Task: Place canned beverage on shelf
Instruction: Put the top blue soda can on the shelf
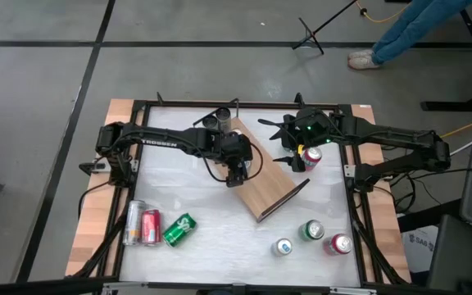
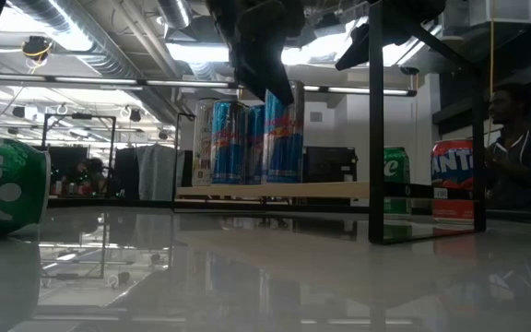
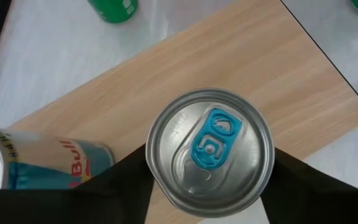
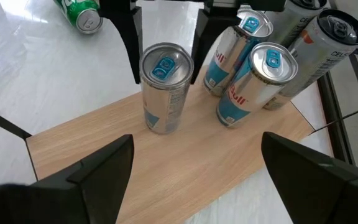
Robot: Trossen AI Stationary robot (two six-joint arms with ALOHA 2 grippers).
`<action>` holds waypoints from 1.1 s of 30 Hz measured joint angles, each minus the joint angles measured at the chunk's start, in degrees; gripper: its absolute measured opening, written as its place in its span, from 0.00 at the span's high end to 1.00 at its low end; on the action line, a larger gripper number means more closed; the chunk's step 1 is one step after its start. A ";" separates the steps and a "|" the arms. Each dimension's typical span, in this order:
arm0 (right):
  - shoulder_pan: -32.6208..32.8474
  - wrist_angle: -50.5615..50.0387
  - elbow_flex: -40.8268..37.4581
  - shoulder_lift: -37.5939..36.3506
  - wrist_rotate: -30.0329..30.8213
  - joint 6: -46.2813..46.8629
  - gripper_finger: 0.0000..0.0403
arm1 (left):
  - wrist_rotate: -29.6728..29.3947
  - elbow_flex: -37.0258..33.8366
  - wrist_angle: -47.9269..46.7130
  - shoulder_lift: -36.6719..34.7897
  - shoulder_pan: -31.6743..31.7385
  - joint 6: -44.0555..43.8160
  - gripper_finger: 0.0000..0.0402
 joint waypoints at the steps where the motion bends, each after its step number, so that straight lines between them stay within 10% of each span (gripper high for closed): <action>1: 0.00 0.00 0.00 0.01 0.00 -0.02 0.15 | -0.02 0.00 0.02 0.00 -0.09 -0.07 0.48; 33: -0.01 -0.02 0.00 0.00 0.00 -0.02 0.15 | -8.93 -0.09 -6.80 -2.49 1.84 -10.13 0.48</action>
